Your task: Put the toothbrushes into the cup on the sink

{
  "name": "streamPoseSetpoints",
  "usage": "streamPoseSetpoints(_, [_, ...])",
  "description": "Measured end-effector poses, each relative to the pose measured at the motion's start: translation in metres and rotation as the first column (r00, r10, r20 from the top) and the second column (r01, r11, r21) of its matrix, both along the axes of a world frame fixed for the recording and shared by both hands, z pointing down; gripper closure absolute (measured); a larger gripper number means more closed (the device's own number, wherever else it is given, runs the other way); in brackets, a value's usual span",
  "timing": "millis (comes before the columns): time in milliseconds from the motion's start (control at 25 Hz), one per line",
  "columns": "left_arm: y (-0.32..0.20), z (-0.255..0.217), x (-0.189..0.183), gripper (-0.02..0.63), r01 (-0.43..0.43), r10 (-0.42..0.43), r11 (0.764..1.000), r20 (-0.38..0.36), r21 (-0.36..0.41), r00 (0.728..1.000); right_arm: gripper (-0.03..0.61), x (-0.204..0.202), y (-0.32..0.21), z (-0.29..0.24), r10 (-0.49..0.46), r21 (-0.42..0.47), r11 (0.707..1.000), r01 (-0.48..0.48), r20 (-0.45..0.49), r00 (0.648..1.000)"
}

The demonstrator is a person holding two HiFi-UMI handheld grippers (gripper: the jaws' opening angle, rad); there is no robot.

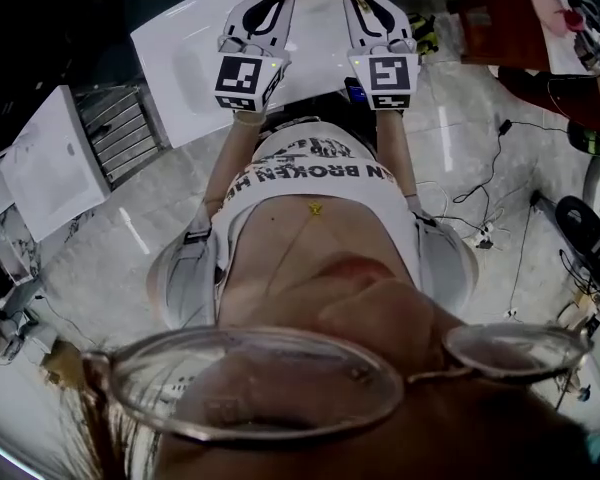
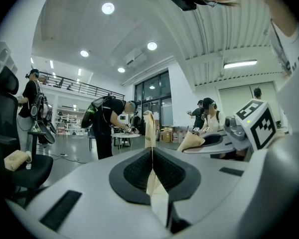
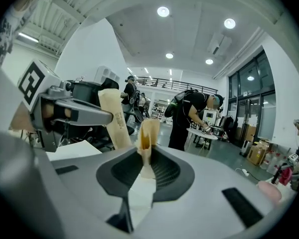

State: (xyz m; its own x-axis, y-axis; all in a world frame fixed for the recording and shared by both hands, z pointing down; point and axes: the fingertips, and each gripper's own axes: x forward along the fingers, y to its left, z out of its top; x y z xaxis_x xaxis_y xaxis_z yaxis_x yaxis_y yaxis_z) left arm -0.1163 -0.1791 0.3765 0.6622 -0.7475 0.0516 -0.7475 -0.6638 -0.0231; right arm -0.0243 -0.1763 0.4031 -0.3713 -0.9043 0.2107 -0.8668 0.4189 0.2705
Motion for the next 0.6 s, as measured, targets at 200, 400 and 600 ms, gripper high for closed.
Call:
streamPoseSetpoints(200, [-0.012, 0.005, 0.017, 0.598, -0.027, 0.027, 0.999, 0.019, -0.021, 0.999, 0.515, 0.014, -0.008, 0.006, 0.019, -0.024, 1.000, -0.018, 0.010, 1.000])
streamPoseSetpoints(400, [-0.029, 0.011, 0.041, 0.598, -0.026, 0.028, 0.999, 0.028, -0.047, 0.999, 0.515, 0.037, -0.026, 0.014, 0.020, -0.054, 0.998, -0.019, 0.025, 0.999])
streamPoseSetpoints(600, [-0.041, 0.016, 0.053, 0.598, -0.001, 0.003, 0.998, 0.023, -0.060, 1.000, 0.515, 0.052, -0.044, 0.019, -0.001, -0.066, 0.998, 0.002, 0.021, 1.000])
